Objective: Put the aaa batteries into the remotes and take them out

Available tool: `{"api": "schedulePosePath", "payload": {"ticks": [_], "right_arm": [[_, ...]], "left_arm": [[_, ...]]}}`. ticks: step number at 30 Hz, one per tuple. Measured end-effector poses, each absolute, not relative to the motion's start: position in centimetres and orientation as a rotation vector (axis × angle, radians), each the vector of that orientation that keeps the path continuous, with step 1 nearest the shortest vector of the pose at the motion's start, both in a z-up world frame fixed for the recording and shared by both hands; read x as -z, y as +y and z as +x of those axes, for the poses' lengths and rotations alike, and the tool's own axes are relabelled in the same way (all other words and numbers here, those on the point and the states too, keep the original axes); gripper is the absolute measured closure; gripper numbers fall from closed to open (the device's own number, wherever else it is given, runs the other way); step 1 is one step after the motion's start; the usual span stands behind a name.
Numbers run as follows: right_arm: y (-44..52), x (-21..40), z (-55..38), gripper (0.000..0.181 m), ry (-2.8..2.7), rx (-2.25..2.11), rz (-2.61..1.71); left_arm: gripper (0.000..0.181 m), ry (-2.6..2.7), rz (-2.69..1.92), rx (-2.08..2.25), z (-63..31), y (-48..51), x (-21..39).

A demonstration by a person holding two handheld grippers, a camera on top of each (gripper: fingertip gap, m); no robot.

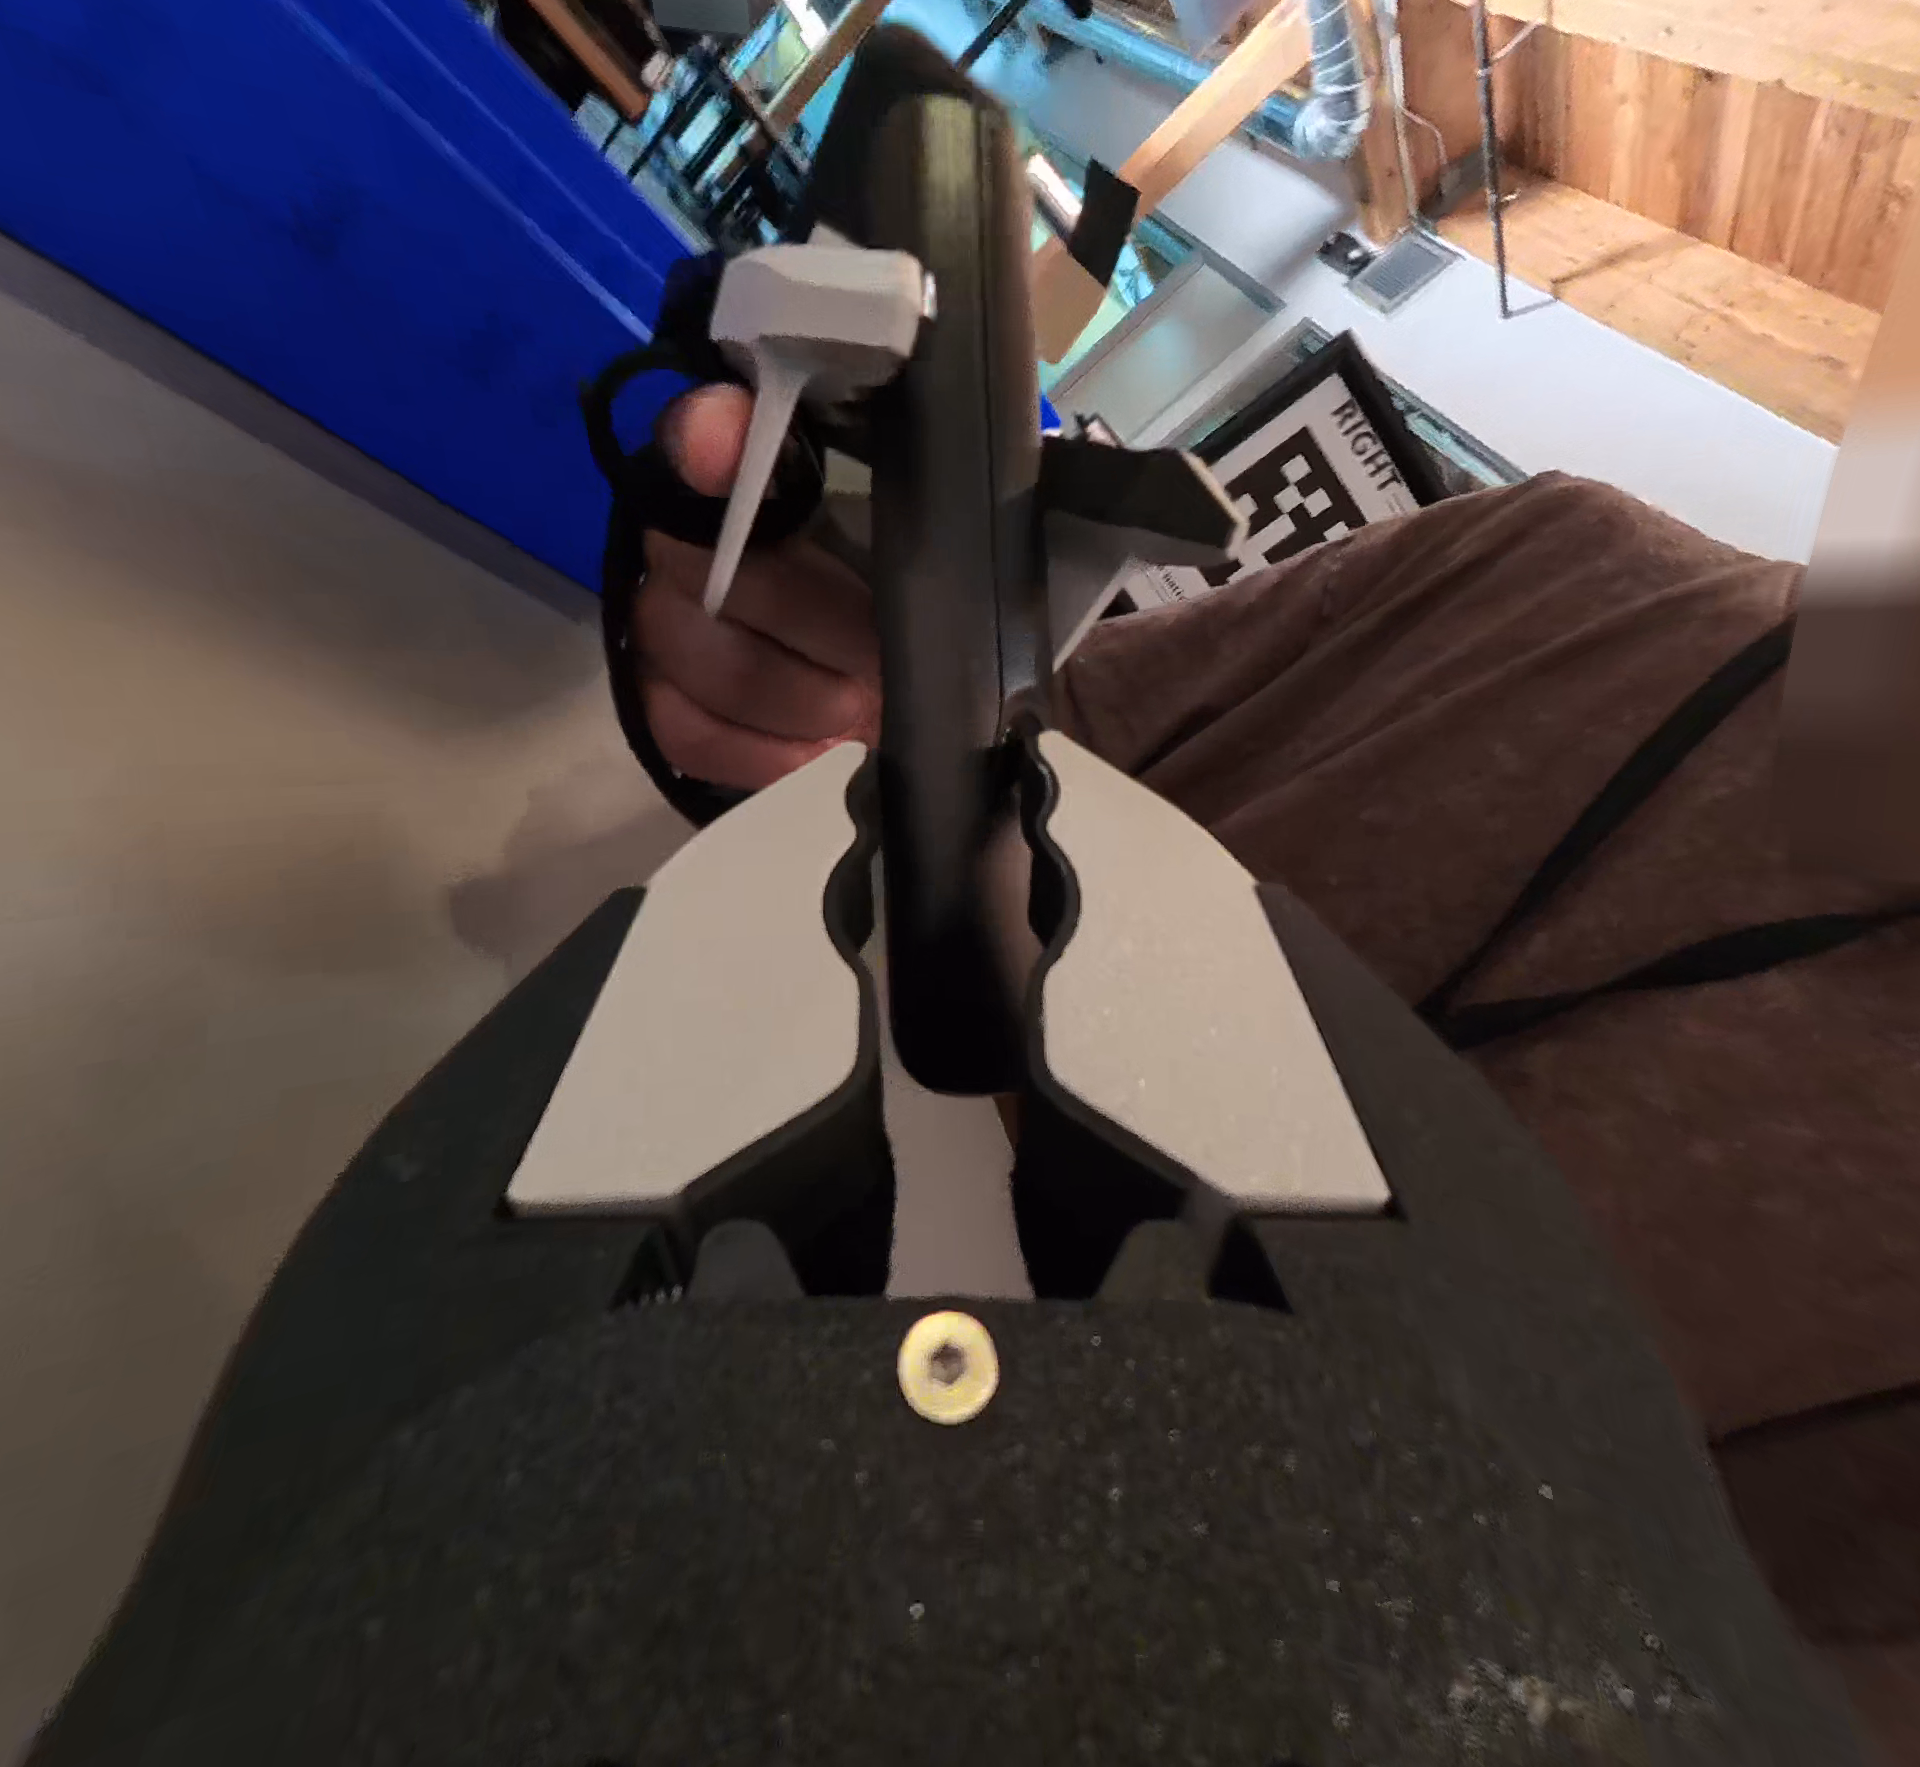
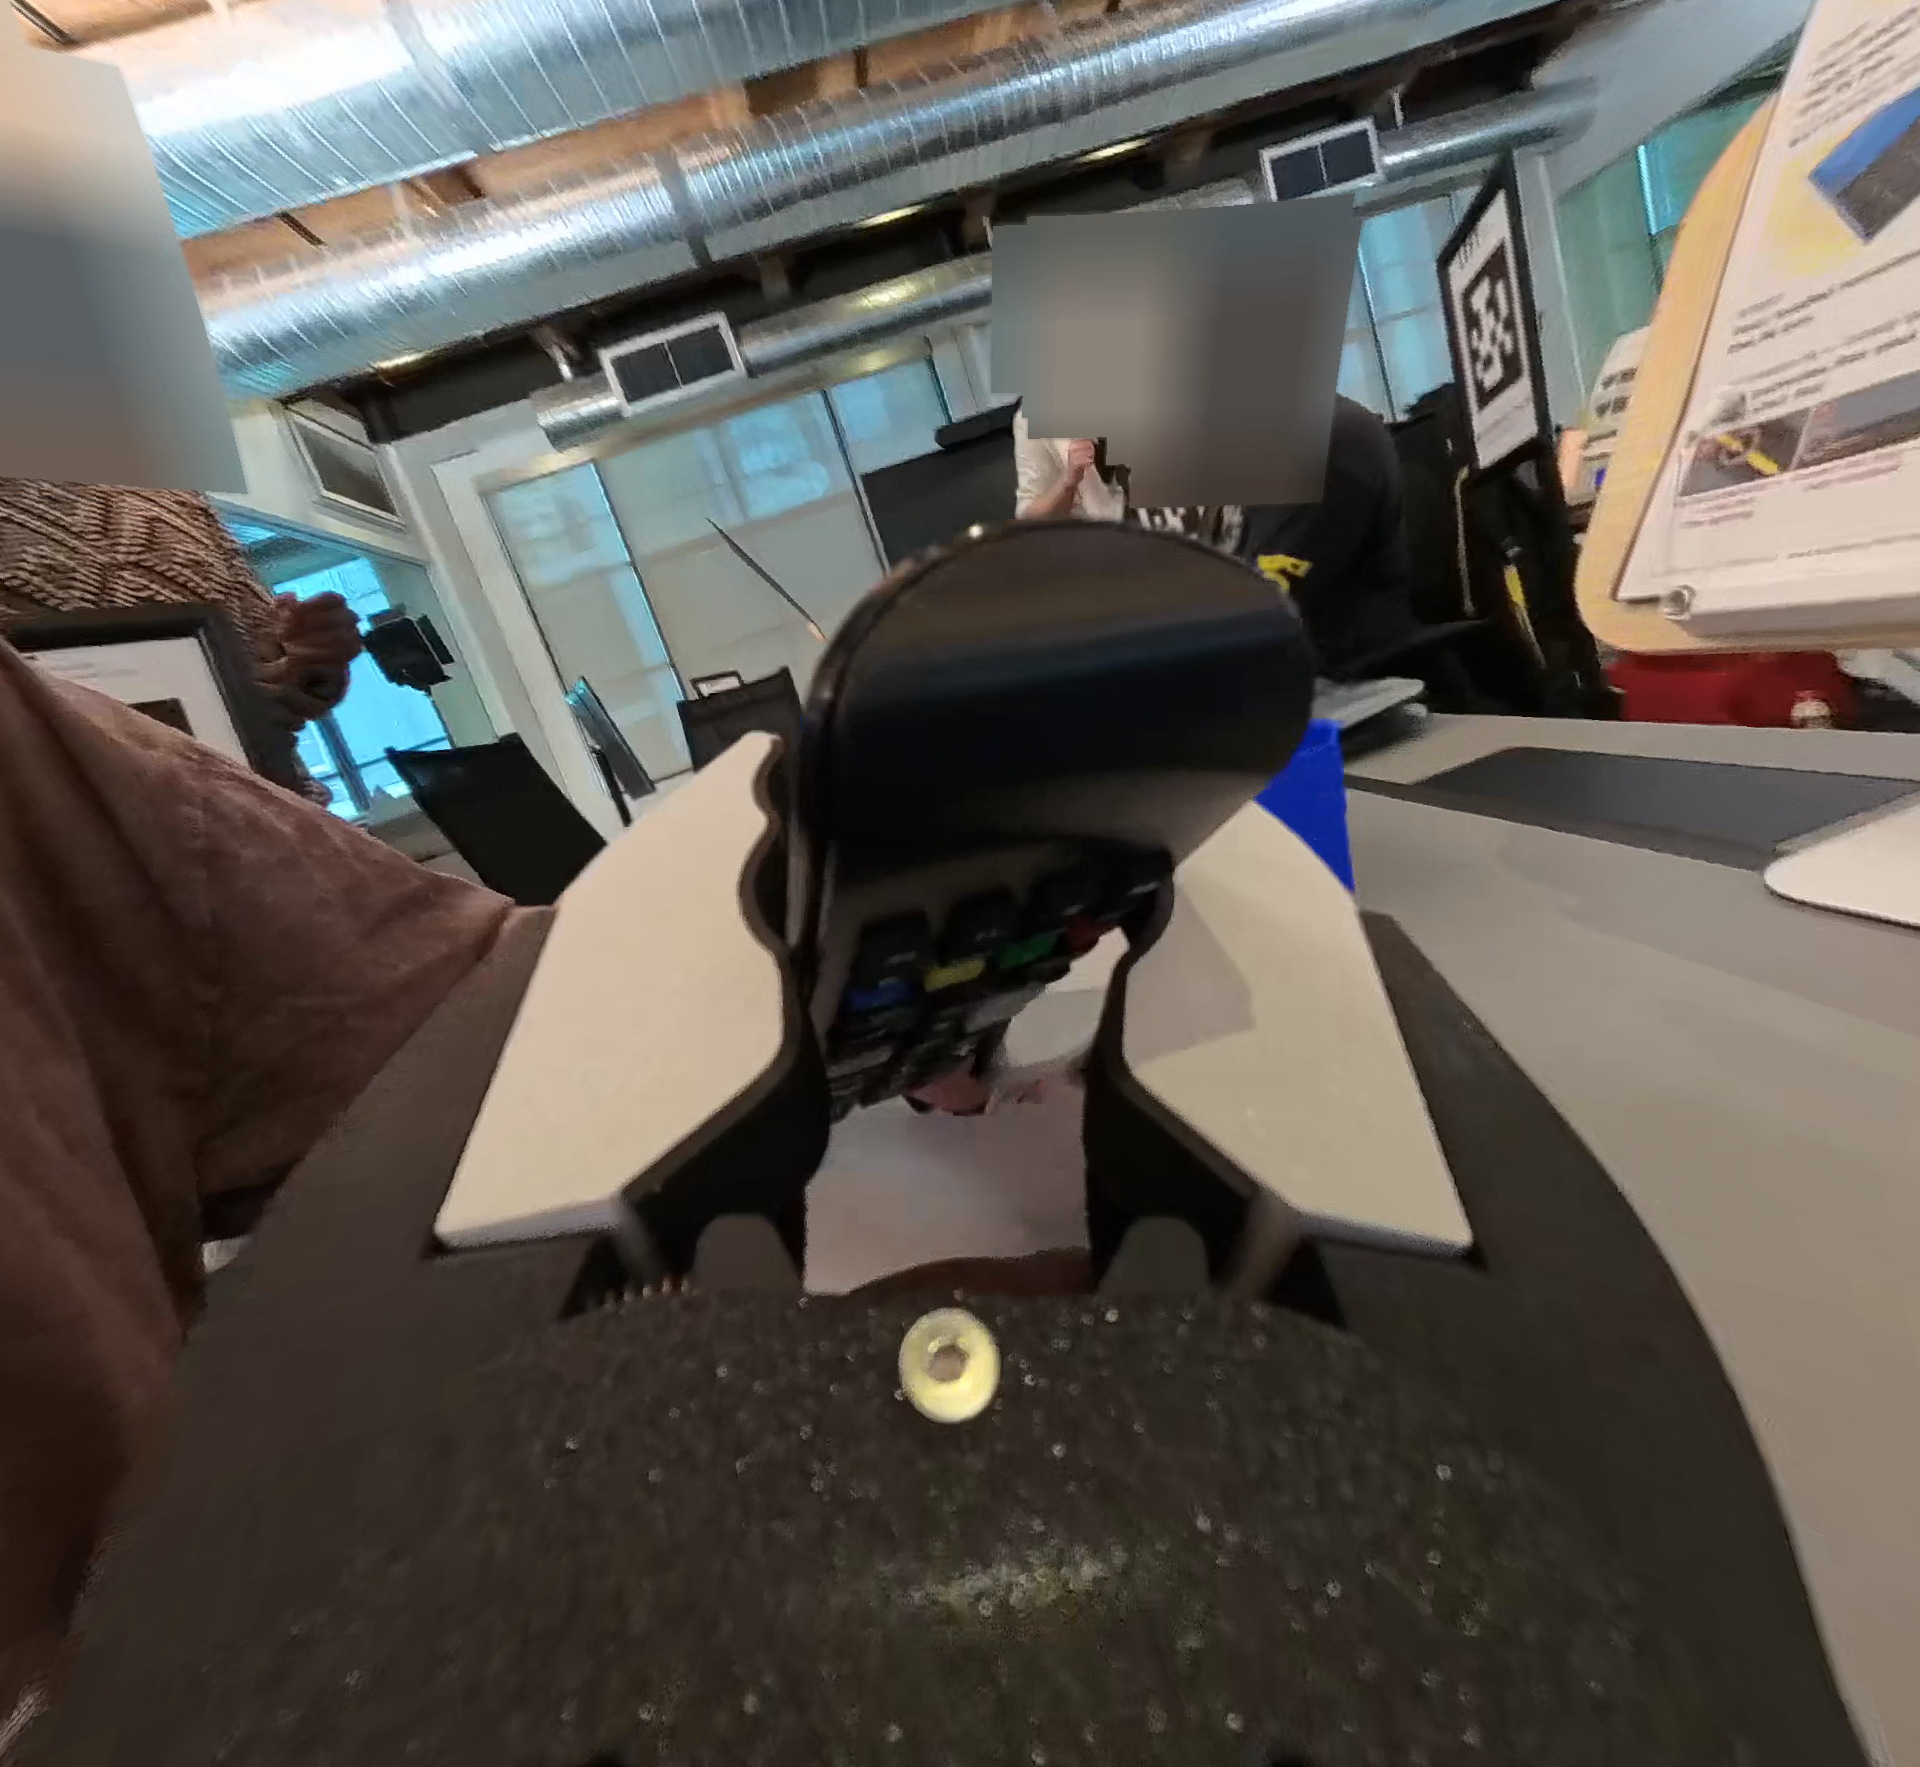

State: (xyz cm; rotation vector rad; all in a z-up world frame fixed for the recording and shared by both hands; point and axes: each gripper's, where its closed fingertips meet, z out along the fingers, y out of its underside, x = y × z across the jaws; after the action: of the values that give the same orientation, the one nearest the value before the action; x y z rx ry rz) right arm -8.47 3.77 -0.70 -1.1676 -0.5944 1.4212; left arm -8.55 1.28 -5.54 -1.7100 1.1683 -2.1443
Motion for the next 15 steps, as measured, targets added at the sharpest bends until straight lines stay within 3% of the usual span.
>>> {"api": "schedulePosePath", "payload": {"ticks": [7, 15], "right_arm": [[2.1, -0.1, -9.4, 0.121, -0.700, -1.487, -1.107], [2.9, 0.8, -9.5, 0.121, -0.722, -1.379, -1.179]], "left_arm": [[0.157, 1.288, -1.673, 2.433, -9.1, -0.8, 4.9], [0.154, 1.263, -1.783, 2.331, -9.1, -0.2, 6.1]]}}
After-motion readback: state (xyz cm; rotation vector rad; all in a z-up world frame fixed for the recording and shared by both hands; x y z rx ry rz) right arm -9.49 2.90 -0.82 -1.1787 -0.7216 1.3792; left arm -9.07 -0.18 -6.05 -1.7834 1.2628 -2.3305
